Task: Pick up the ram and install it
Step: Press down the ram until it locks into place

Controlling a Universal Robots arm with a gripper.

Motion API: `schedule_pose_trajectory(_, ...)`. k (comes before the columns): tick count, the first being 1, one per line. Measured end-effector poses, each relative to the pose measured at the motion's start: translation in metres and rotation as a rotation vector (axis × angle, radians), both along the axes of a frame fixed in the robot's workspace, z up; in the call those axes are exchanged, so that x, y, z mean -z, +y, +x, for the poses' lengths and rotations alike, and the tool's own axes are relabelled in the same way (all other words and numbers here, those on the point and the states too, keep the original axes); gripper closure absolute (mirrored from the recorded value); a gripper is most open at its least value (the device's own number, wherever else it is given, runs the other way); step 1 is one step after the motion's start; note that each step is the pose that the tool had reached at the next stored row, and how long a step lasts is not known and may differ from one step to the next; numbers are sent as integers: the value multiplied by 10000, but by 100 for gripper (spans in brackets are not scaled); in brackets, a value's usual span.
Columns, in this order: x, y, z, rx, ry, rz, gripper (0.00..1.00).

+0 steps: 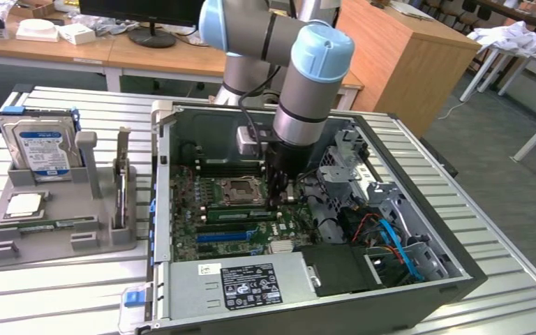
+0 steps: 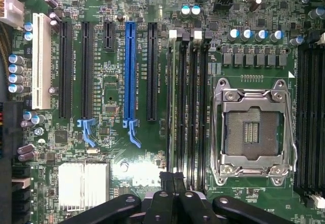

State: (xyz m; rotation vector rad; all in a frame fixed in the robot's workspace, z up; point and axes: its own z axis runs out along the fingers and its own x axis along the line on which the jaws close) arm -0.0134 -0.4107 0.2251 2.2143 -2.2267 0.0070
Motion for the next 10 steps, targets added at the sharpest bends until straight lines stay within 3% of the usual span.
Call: schedule_pose_trajectory(10,24,0,0,0,0,1,90)
